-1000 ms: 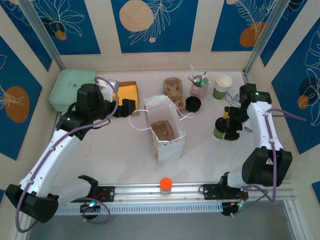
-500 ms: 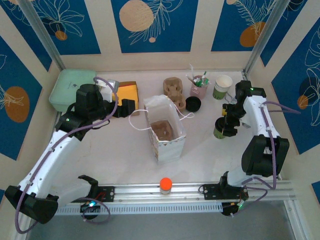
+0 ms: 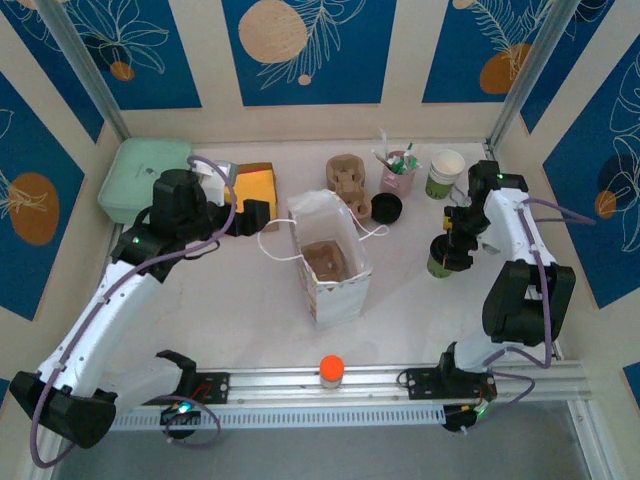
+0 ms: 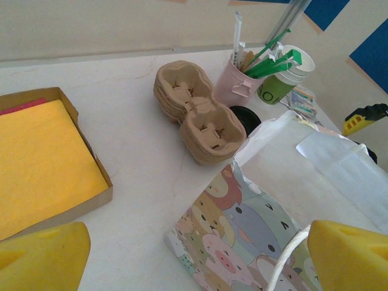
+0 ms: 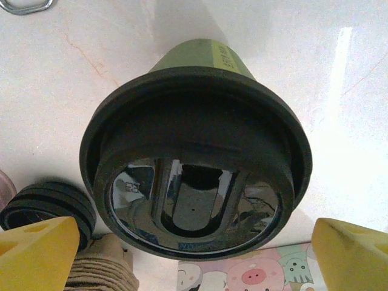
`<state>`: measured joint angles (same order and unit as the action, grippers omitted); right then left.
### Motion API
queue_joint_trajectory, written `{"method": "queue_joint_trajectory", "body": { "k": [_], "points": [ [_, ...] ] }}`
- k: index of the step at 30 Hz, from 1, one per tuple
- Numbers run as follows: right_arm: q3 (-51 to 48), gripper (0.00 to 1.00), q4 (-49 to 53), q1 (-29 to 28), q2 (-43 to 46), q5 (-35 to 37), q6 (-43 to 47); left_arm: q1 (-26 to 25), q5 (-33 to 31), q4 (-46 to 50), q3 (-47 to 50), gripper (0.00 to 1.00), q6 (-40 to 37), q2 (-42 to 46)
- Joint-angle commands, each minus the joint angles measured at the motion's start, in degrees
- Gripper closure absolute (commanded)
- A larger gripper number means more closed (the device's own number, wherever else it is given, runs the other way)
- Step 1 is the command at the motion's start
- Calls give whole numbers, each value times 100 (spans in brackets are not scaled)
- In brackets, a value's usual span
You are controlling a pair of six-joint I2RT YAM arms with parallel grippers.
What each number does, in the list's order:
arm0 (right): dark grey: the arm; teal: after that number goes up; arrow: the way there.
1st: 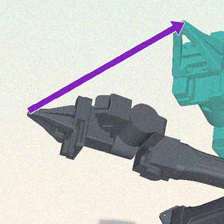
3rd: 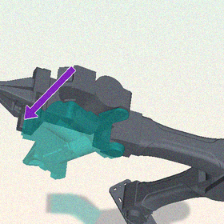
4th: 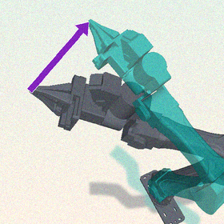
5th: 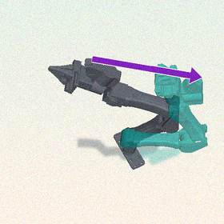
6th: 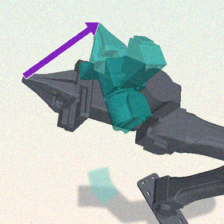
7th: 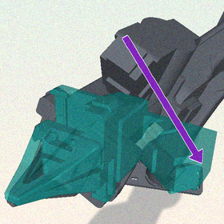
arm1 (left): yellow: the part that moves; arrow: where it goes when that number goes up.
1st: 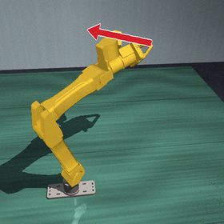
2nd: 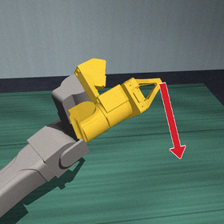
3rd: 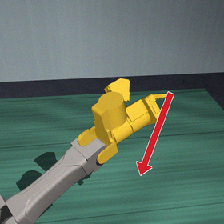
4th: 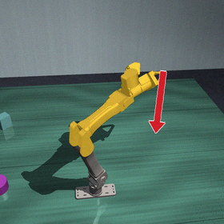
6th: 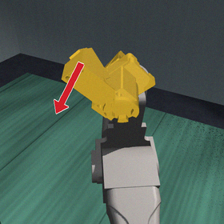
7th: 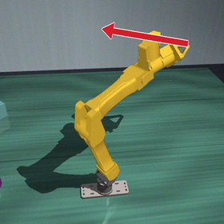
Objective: Pack the takeout coffee
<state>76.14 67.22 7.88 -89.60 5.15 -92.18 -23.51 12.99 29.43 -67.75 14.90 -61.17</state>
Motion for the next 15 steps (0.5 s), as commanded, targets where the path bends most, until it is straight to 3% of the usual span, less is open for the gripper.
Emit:
{"method": "queue_joint_trajectory", "body": {
  "k": [1, 15],
  "points": [
    [60, 1, 133, 3, -40, 21, -128, -32, -69, 32, 54, 8, -66, 137],
    [46, 0, 120, 31, -108, 193, -133, -25, -87, 54, 73, 8, -83, 158]
  ]
}}
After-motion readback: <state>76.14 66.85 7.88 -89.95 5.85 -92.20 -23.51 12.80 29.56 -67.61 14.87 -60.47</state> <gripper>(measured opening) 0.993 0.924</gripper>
